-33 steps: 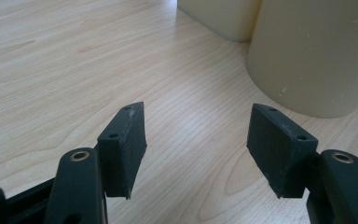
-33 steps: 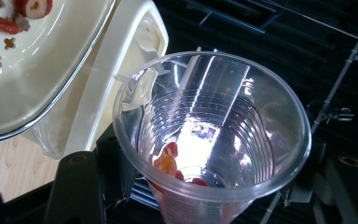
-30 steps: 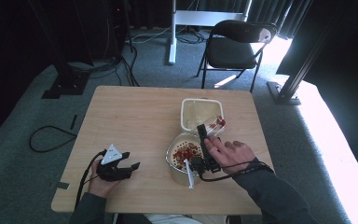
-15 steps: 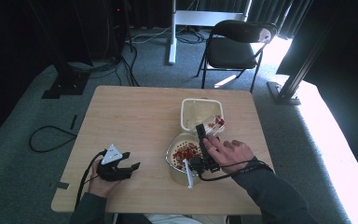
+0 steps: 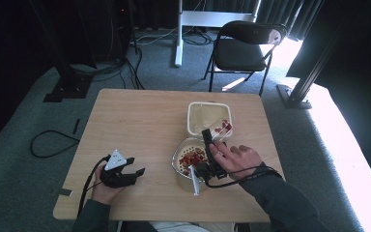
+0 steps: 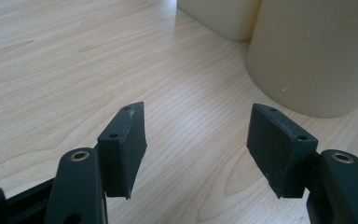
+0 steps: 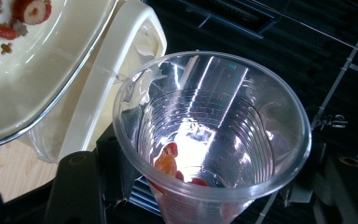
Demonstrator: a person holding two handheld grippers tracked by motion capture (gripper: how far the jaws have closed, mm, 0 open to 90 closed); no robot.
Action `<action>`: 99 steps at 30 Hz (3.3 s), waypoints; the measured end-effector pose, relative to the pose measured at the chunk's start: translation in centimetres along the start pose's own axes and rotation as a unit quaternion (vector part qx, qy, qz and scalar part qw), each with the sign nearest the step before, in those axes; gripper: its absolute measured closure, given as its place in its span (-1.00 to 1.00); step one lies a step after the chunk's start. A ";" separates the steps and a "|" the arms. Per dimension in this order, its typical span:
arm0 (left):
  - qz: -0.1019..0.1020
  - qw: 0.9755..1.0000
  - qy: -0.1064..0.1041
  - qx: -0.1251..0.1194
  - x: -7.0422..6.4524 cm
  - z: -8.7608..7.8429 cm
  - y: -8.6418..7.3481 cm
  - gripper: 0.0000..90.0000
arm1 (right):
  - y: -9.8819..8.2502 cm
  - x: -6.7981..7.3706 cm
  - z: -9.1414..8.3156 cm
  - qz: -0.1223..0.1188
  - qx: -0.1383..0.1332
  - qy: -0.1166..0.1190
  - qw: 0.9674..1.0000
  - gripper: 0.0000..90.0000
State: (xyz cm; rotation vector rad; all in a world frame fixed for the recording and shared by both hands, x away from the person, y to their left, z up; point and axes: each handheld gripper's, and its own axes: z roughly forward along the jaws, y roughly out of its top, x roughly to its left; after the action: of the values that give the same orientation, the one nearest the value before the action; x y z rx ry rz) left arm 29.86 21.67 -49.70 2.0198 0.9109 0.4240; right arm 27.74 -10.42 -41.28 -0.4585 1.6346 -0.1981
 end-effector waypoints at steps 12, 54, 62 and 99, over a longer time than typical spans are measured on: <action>-0.002 1.000 -0.002 -0.002 0.1 -0.1 0.0 -0.15 | 0.2 0.0 0.0 0.002 -0.004 0.000 1.000 -0.23; 0.000 1.000 -0.002 0.003 0.0 0.1 0.0 -0.15 | 0.7 0.3 -0.9 0.032 -0.035 0.024 0.999 -0.24; -0.001 1.000 -0.004 0.004 0.0 0.3 0.0 -0.15 | -1.4 -1.2 -0.8 0.172 -0.101 0.093 0.975 -0.25; 0.005 1.000 -0.010 0.012 -0.1 1.1 0.1 -0.15 | -15.8 -1.0 6.4 0.704 -0.196 0.249 0.635 -0.26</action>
State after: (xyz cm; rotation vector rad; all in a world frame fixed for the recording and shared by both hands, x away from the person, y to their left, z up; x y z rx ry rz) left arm 30.49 20.91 -50.26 2.0475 0.8973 0.3991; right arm 36.87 -23.39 -34.94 0.7385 2.1167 1.3485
